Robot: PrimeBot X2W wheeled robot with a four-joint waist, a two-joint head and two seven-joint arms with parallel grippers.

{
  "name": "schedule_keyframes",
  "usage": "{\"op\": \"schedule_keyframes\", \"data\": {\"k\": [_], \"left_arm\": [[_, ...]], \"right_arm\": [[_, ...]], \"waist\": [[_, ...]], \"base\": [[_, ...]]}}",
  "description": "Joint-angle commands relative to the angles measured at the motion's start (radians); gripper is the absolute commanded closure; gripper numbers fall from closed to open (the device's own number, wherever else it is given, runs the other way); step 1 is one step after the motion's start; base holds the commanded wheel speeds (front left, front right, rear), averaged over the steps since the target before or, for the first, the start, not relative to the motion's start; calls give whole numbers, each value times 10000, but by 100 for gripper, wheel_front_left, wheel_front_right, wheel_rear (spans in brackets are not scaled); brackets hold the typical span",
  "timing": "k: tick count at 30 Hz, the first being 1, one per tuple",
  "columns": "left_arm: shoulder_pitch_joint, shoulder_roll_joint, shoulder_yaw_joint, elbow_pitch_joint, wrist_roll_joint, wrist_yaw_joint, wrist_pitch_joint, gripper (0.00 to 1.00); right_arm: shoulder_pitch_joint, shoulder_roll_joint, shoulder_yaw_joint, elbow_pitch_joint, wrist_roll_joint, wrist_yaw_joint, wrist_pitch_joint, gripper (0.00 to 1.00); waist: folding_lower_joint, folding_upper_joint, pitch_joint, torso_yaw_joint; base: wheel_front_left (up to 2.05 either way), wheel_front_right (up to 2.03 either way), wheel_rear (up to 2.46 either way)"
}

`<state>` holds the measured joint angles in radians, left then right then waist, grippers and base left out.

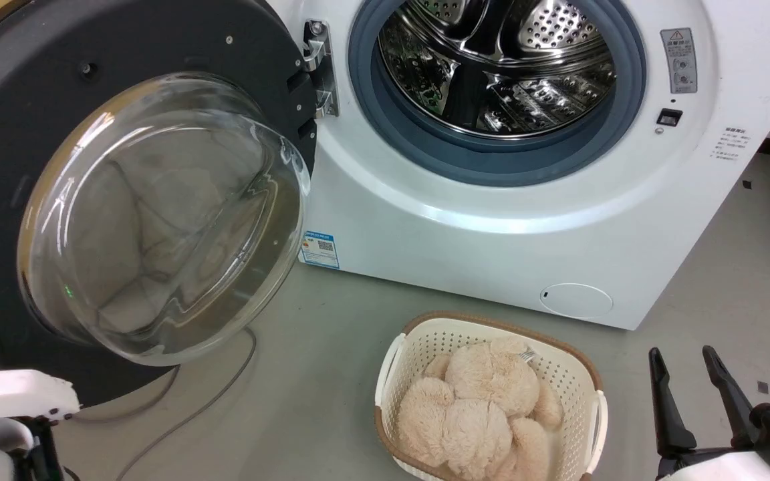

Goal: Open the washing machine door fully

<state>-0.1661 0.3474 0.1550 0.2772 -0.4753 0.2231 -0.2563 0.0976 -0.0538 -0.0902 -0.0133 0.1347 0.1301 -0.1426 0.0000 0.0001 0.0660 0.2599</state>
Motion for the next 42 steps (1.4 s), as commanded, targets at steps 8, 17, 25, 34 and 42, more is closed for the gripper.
{"op": "schedule_keyframes", "data": {"k": [8,17,25,34,42], "left_arm": [[71,-287,596,470,803,-509,-53,100],[2131,-2010,95,-1554,1847,-702,-54,59],[3071,-2744,-1354,-2834,2659,-849,-54,0],[2845,-2836,-2690,-2496,3161,-1110,-38,0],[2158,-2601,-3159,-1714,3555,-1306,123,0]], "right_arm": [[-4,36,174,85,35,6,2,0],[148,36,317,168,97,6,-42,0],[138,36,501,189,-36,6,0,0],[91,36,528,101,-178,6,104,0],[136,36,467,34,-359,6,174,0]], "waist": [[0,-1,-343,-252],[0,-1,-558,-561],[0,-1,-726,-813],[0,-1,-767,-1466],[0,-1,-746,-2340]], "base": [[0,0,0],[0,0,0],[0,0,0],[0,0,0],[0,0,0]]}}
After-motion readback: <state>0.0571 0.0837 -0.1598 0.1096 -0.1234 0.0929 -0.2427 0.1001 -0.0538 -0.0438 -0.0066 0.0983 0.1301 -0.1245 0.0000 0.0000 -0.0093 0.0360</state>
